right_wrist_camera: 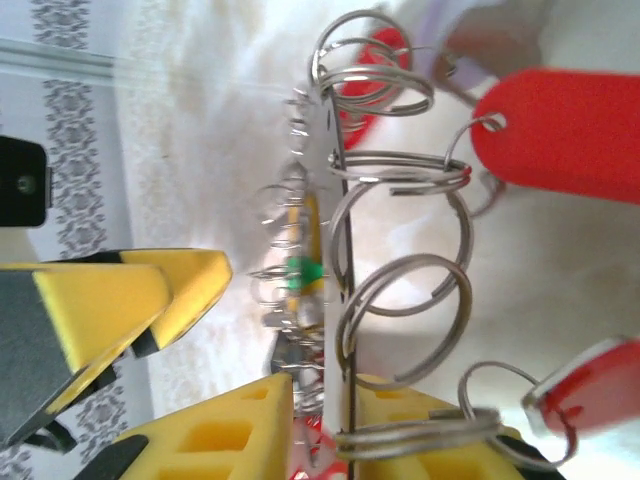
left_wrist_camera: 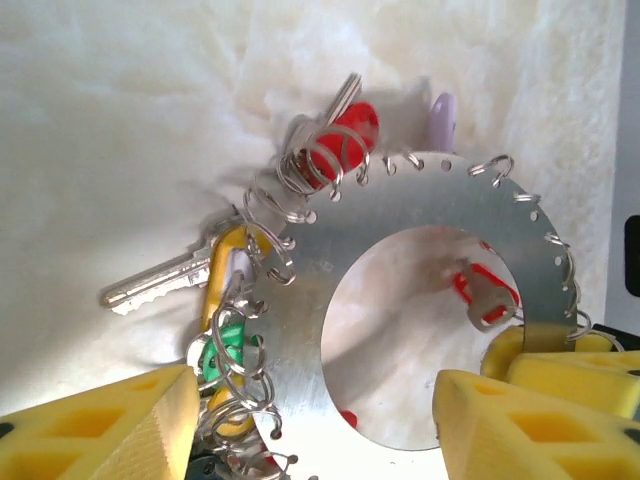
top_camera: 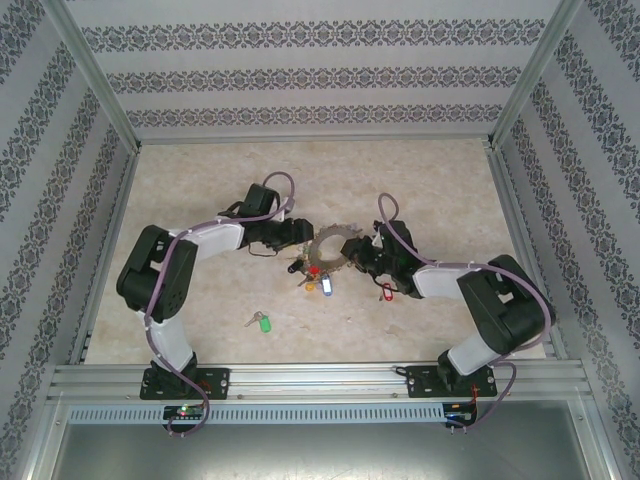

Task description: Put the keys on the keyring

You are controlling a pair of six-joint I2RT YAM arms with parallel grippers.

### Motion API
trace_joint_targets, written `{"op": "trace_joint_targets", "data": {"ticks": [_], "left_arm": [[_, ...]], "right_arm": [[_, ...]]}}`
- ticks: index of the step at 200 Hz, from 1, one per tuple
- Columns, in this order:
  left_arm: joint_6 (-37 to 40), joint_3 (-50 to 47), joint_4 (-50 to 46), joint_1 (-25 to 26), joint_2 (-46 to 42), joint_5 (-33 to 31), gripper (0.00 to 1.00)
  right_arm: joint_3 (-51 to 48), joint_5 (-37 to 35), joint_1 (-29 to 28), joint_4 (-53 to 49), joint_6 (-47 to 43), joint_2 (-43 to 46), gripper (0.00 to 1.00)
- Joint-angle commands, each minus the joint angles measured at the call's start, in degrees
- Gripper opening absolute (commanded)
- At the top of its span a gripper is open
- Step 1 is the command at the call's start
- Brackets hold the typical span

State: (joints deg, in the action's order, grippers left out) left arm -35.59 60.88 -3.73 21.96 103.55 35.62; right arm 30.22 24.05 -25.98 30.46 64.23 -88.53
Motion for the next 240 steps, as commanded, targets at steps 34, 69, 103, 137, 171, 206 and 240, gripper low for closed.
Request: {"op": "trace_joint_targets", "data": {"ticks": [34, 69, 103, 137, 171, 206, 240], "left_arm": [[-5.62, -2.09, 7.34, -3.80, -5.51, 2.94, 0.79], [-8.00, -2.00, 8.98, -4.17, -5.99, 4.28, 0.82], [-9.67, -3.11, 11.58, -4.56, -5.74, 5.43, 0.85], [-11.47, -3.35, 13.35, -4.82, -3.93, 8.32, 0.88], [-14.28, -3.04, 17.02, -4.82, -1.32, 12.56, 0.88], [-19.35, -3.49, 25.14, -4.87, 0.08, 17.62, 0.87], [-24.02, -4.58, 33.11, -4.83, -0.32, 20.51, 0.68]], "right_arm": [[4.04, 8.49, 2.06, 0.48, -1.71, 6.78, 0.10], [5.46, 10.22, 2.66, 0.23, -1.43, 8.23, 0.09], [6.24, 12.39, 2.77, 1.45, -0.52, 8.31, 0.09], [7.45, 13.43, 2.85, 1.89, 0.20, 9.07, 0.10], [8.45, 13.87, 2.82, 2.57, 1.27, 9.43, 0.10], [9.11, 14.31, 2.73, 5.24, 3.25, 9.52, 0.10], [9.71, 14.27, 2.86, 5.31, 3.36, 9.39, 0.10]]}}
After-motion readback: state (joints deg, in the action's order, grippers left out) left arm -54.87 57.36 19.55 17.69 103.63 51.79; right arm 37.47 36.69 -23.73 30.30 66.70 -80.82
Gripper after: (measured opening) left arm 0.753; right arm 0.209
